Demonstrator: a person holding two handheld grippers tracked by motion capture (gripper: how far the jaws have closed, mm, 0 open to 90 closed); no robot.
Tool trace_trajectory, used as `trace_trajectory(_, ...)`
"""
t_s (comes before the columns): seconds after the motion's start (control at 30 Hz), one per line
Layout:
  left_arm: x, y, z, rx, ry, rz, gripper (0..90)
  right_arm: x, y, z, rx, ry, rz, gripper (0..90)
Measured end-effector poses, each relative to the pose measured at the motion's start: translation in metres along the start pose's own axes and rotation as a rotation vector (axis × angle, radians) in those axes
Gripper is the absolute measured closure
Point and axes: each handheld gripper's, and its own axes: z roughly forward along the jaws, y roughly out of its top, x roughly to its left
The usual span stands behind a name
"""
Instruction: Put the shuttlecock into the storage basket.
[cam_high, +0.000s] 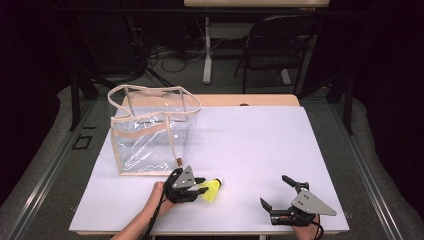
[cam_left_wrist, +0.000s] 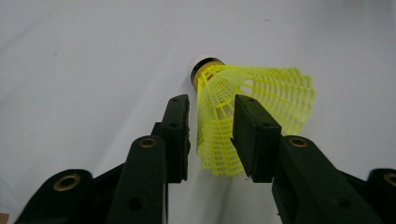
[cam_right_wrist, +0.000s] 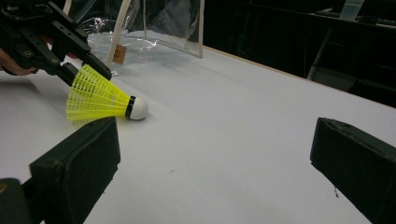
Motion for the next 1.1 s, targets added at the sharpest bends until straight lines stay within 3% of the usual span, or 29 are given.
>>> trace_trajectory(0.63,-0.0035,-0.0019,0.0015,-0.012,0.010,0.007,86.9,0.0002,-0.0007,0.0002,-0.003,0.012,0.002,1.1)
trace_trajectory(1.1,-0.0040,-0.0010,-0.0045,-0.042,0.011,0.003,88.7,0.0009,-0.0008,0.0003,0.004,0.016,-0.001,1.2)
